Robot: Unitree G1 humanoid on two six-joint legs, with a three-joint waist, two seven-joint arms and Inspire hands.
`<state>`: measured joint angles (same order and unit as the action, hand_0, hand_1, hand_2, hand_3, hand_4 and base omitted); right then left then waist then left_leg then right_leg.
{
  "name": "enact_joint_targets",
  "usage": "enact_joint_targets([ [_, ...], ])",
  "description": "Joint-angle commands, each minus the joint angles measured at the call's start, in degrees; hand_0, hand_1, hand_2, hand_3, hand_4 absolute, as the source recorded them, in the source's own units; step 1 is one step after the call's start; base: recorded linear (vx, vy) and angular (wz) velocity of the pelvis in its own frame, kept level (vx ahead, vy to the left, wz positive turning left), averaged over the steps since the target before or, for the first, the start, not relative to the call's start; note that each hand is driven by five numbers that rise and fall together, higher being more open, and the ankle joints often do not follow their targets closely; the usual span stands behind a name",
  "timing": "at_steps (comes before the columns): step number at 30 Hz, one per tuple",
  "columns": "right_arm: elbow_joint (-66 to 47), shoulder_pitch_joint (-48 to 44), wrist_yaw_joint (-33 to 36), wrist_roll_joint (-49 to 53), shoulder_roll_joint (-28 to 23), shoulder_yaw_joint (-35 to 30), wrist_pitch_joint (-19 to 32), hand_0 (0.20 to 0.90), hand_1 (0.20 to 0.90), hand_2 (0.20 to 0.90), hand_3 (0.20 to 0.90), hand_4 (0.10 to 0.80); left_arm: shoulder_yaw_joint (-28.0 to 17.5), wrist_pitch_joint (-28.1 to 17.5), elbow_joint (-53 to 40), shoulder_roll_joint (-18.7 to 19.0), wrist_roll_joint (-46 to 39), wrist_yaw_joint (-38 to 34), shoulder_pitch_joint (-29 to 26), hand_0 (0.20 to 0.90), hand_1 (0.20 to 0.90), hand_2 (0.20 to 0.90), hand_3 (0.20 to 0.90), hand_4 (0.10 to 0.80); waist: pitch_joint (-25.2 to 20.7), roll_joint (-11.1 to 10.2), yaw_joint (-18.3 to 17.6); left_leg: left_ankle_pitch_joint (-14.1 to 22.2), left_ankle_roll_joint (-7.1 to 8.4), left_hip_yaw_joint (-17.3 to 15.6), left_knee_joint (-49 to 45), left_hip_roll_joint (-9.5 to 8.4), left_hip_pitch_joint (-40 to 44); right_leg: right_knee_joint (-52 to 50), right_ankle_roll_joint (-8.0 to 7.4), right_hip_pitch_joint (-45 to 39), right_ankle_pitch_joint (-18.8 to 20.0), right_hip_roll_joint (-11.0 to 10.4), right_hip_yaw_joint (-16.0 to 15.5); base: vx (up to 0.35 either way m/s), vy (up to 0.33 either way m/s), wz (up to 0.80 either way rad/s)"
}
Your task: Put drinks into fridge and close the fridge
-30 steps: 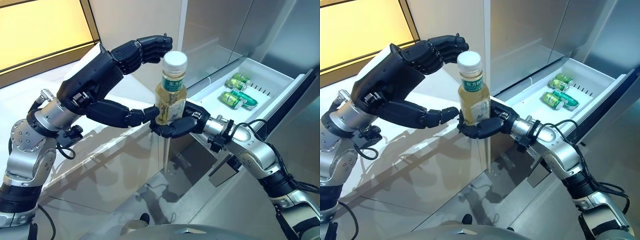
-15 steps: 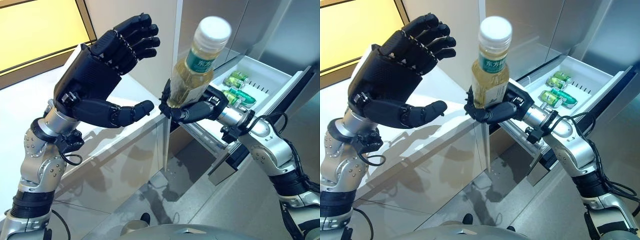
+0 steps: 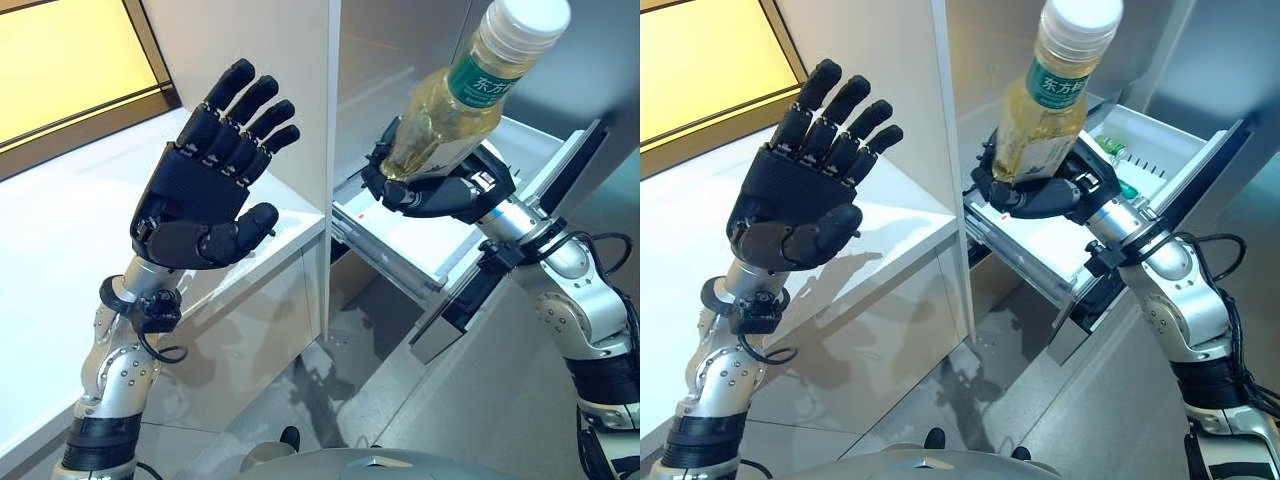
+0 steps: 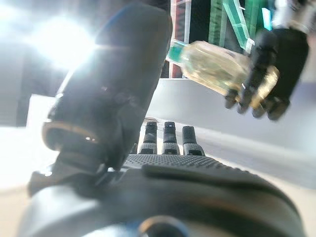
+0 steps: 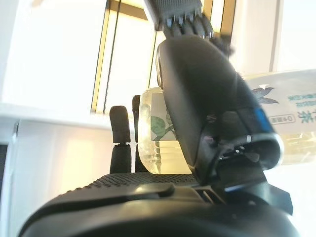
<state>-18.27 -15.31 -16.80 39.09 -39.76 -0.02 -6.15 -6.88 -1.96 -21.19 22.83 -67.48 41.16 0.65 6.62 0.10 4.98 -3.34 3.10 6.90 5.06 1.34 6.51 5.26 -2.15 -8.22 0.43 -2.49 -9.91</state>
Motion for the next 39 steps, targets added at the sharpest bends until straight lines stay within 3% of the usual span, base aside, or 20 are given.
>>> enact_joint_targets([
  [1, -6.2, -5.9, 4.4, 1.9, 1.3, -8.0, 10.9, 0.3, 0.3, 0.3, 0.2, 0.1, 1.9, 3.2, -1.0, 1.0, -8.1, 5.1, 0.3, 0.9, 0.9, 0.9, 0.9, 0.8, -5.5, -3.0, -1.3, 3.2, -4.5, -2.4, -0.1, -4.83, 0.6, -1.1, -0.4, 1.3, 2.4, 1.3, 3.2, -0.059, 0.009, -0.02],
  [4, -5.4, -5.4, 6.6, 1.0, 0.6, -8.9, 11.1, 0.3, 0.3, 0.3, 0.2, 0.1, 6.7, 10.6, -0.3, -2.6, -14.4, 8.1, 1.8, 0.9, 0.9, 0.9, 0.9, 0.8, -5.0, -3.0, -1.8, 3.5, -4.61, -2.9, -0.1, -4.78, 0.8, -1.2, -0.34, 1.4, 2.5, 1.2, 3.6, -0.041, 0.006, -0.05],
  [8, -4.4, -5.7, 7.7, 0.9, -0.2, -8.9, 10.9, 0.3, 0.3, 0.3, 0.2, 0.1, 11.7, 13.7, 1.2, -4.4, -17.7, 10.3, 3.0, 0.9, 0.9, 0.9, 0.9, 0.8, -4.6, -3.1, -2.3, 3.7, -4.7, -3.3, -0.1, -4.8, 1.0, -1.2, -0.24, 1.5, 2.7, 1.3, 4.0, -0.024, 0.003, -0.12],
  [13, -2.5, -6.4, 8.6, 1.1, -1.3, -9.2, 11.0, 0.3, 0.3, 0.3, 0.2, 0.1, 15.9, 25.3, 4.3, -5.8, -28.8, 12.1, 5.2, 0.9, 0.9, 0.9, 0.9, 0.8, -4.0, -3.4, -2.8, 4.3, -4.67, -3.7, -0.1, -4.77, 1.2, -1.2, -0.17, 1.5, 2.7, 1.4, 4.5, -0.015, -0.002, -0.03],
  [14, -1.9, -7.0, 9.1, 1.6, -2.1, -8.9, 11.1, 0.3, 0.3, 0.3, 0.2, 0.1, 17.9, 29.9, 6.0, -6.1, -31.2, 13.2, 6.0, 0.9, 0.9, 0.9, 0.9, 0.8, -3.8, -3.6, -3.1, 4.4, -4.71, -4.1, -0.1, -4.75, 1.3, -1.3, -0.18, 1.6, 2.7, 1.4, 4.6, -0.021, -0.008, -0.03],
  [17, -0.9, -7.8, 9.6, 1.9, -2.9, -8.7, 11.2, 0.3, 0.3, 0.3, 0.2, 0.1, 20.0, 35.1, 7.5, -5.9, -34.1, 12.2, 6.9, 0.9, 0.9, 0.9, 0.9, 0.8, -3.7, -3.7, -3.5, 4.5, -4.63, -4.6, -0.1, -4.58, 1.2, -1.3, -0.25, 1.8, 2.8, 1.4, 4.9, 0.0, 0.0, 0.0],
  [22, 1.0, -8.0, 8.5, 3.3, -4.8, -9.0, 11.7, 0.3, 0.3, 0.3, 0.2, 0.1, 23.4, 42.4, 11.7, -5.6, -27.4, 10.1, 9.0, 0.9, 0.9, 0.9, 0.9, 0.8, -3.6, -3.9, -4.1, 4.5, -4.46, -5.5, -0.1, -4.34, 0.9, -1.3, -0.53, 2.3, 3.1, 1.6, 5.3, -0.016, -0.001, -0.06],
  [30, 3.3, -8.2, 8.2, 5.5, -8.2, -9.1, 12.4, 0.3, 0.3, 0.3, 0.2, 0.1, 24.5, 51.3, 23.4, -5.3, -14.8, 12.0, 13.2, 0.9, 0.9, 0.9, 0.9, 0.8, -3.8, -3.7, -4.5, 4.4, -4.36, -6.7, -0.1, -4.05, 0.3, -1.2, -0.83, 3.0, 3.3, 1.7, 5.7, -0.002, 0.012, -0.06],
  [33, 3.7, -8.1, 8.2, 6.3, -9.3, -9.1, 12.5, 0.3, 0.3, 0.3, 0.2, 0.1, 24.5, 51.8, 26.4, -5.1, -12.8, 12.0, 13.9, 0.9, 0.9, 0.9, 0.9, 0.8, -4.0, -3.7, -4.6, 4.3, -4.41, -7.0, -0.1, -4.01, 0.1, -1.1, -0.83, 3.1, 3.3, 1.7, 5.7, 0.004, 0.01, -0.01],
  [35, 4.3, -7.9, 7.8, 7.5, -10.6, -9.3, 12.4, 0.3, 0.3, 0.3, 0.2, 0.1, 23.5, 51.7, 30.4, -4.6, -7.0, 12.1, 14.8, 0.9, 0.9, 0.9, 0.9, 0.8, -3.9, -3.5, -4.6, 4.3, -4.46, -7.3, -0.1, -4.0, 0.1, -1.1, -0.9, 3.2, 3.3, 1.8, 5.9, 0.041, 0.031, -0.06],
  [38, 4.4, -8.2, 8.4, 7.4, -11.3, -9.0, 11.6, 0.3, 0.3, 0.3, 0.2, 0.1, 23.2, 49.6, 34.5, -5.0, -2.2, 10.1, 15.3, 0.9, 0.9, 0.9, 0.9, 0.8, -4.0, -3.4, -4.7, 4.8, -4.45, -7.4, -0.1, -3.89, 0.4, -1.0, -0.98, 2.9, 2.8, 1.9, 6.1, 0.043, 0.021, -0.09],
  [39, 4.6, -8.3, 8.6, 7.7, -11.7, -9.0, 10.8, 0.3, 0.3, 0.3, 0.2, 0.1, 23.0, 47.5, 36.3, -5.0, 2.9, 7.9, 15.4, 0.9, 0.9, 0.9, 0.9, 0.8, -4.0, -3.5, -4.7, 4.8, -4.47, -7.4, -0.1, -3.91, 0.3, -0.9, -0.99, 2.9, 2.8, 1.9, 6.1, 0.024, 0.019, -0.08],
])
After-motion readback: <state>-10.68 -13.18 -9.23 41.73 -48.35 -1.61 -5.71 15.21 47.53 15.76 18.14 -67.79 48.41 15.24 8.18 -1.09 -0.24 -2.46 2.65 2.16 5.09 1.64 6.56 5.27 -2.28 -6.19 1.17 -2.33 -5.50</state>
